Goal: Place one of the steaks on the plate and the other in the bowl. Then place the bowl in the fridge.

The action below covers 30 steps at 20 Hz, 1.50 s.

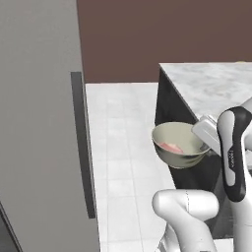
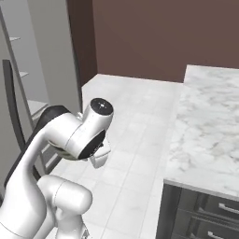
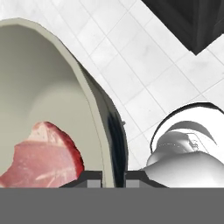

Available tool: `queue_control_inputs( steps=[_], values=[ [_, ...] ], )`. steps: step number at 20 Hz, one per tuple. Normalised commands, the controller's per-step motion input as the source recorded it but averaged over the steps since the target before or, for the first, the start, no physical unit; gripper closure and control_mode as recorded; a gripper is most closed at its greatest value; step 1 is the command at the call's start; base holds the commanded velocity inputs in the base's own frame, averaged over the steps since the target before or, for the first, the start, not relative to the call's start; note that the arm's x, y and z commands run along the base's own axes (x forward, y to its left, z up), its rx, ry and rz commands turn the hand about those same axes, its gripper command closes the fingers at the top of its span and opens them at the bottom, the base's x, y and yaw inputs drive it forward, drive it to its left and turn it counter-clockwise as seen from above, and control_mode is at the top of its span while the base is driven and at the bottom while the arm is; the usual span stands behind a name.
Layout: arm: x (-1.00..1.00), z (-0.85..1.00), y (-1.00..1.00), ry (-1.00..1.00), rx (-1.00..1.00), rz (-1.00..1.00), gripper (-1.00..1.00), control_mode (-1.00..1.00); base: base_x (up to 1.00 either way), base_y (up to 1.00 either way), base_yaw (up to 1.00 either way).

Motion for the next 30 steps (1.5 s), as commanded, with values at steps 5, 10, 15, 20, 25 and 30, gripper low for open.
queue_control_inputs(
  steps=[5,10,15,20,25,30],
  values=[
    [0.00,0.00,0.00,0.00,0.00,0.00,1.00,1.00,0.11,-0.30,0.00],
    [0.00,0.00,0.00,0.00,0.00,0.00,1.00,1.00,0.32,-0.33,0.00],
    [0.00,0.00,0.00,0.00,0.00,0.00,1.00,1.00,0.33,-0.16,0.00],
    [0.00,0.00,0.00,0.00,0.00,0.00,1.00,1.00,0.58,-0.11,0.00],
    [0.00,0.00,0.00,0.00,0.00,0.00,1.00,1.00,0.75,-0.30,0.02],
    [0.00,0.00,0.00,0.00,0.00,0.00,1.00,1.00,0.80,-0.31,0.02]
  ],
)
